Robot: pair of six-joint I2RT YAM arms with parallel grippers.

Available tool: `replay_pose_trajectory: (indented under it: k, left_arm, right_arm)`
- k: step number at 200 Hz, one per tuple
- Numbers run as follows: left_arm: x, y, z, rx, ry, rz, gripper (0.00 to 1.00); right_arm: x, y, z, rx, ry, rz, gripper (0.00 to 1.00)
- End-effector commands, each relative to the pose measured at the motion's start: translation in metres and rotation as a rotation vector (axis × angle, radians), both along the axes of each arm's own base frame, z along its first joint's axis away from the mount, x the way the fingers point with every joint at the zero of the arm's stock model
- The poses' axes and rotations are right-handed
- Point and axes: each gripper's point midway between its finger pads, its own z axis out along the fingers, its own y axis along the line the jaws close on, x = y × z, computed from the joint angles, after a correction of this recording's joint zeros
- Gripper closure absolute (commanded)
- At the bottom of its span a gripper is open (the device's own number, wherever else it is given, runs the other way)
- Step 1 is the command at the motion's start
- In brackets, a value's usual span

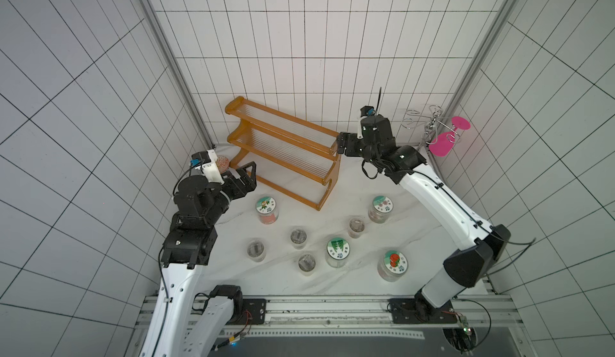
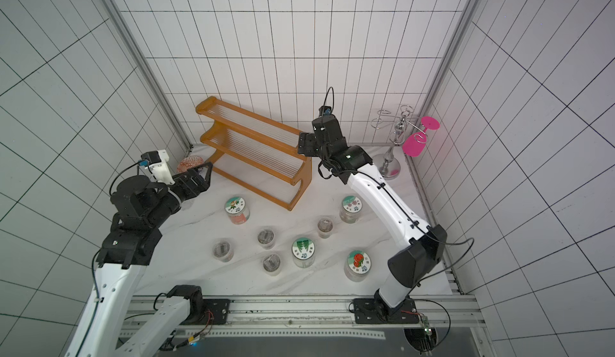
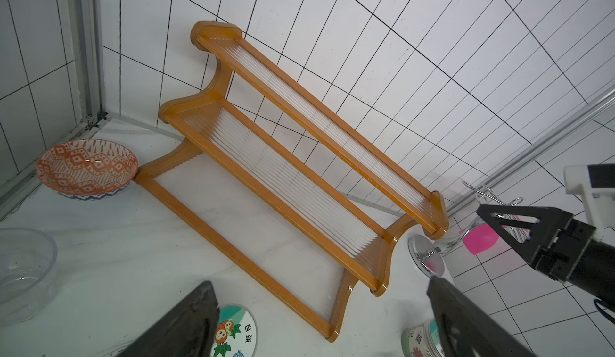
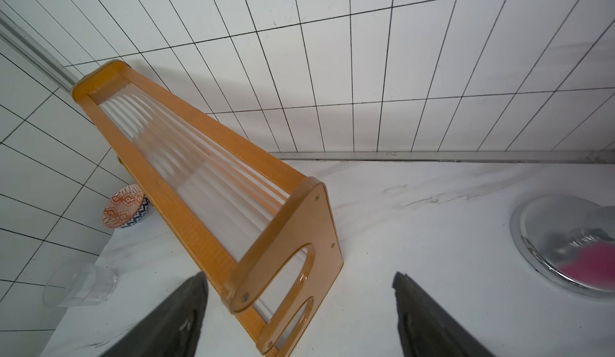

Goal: Place the seed container on the shelf
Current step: Move the shelf to the center of the board.

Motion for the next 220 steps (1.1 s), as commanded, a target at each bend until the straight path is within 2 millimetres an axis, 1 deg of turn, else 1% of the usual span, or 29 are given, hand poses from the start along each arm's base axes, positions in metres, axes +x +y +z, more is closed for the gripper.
replay_pose_trajectory:
  k: [1, 15, 27, 69, 95, 125, 135, 181, 199, 220]
  left_arm:
    - [-0.007, -0.004, 0.006, 0.015, -0.007, -0.033, 0.01]
    - [-0.007, -0.004, 0.006, 0.016, -0.006, -0.034, 0.01]
    - [-0.007, -0.005, 0.004, 0.014, -0.002, -0.036, 0.01]
    - [-0.004, -0.005, -0.001, 0.015, 0.012, -0.039, 0.01]
    - [-0.003, -0.006, -0.003, 0.012, 0.016, -0.040, 0.01]
    - [0.000, -0.006, -0.008, 0.009, 0.028, -0.040, 0.01]
    - [0.000, -0.006, -0.008, 0.009, 0.028, -0.040, 0.01]
    - [0.002, -0.006, -0.009, 0.008, 0.030, -0.042, 0.01]
    - [0.002, -0.007, -0.010, 0.006, 0.035, -0.046, 0.01]
    - [0.002, -0.008, -0.010, 0.006, 0.037, -0.050, 0.01]
  right_arm:
    - [0.006, 0.007, 0.004, -0.094, -0.029, -0.039, 0.10]
    - [0.012, 0.016, -0.003, -0.119, -0.031, -0.044, 0.11]
    - [0.017, 0.021, -0.010, -0.137, -0.027, -0.054, 0.12]
    - [0.029, 0.022, -0.030, -0.175, -0.009, -0.092, 0.18]
    - [0.031, 0.020, -0.037, -0.188, 0.001, -0.103, 0.26]
    - [0.033, 0.015, -0.039, -0.185, 0.008, -0.110, 0.36]
    - [0.033, 0.012, -0.039, -0.183, 0.011, -0.114, 0.41]
    - [0.032, -0.004, -0.041, -0.165, 0.020, -0.146, 0.55]
    - [0.032, -0.016, -0.043, -0.170, 0.026, -0.167, 0.61]
    - [0.033, -0.032, -0.045, -0.161, 0.032, -0.194, 0.65]
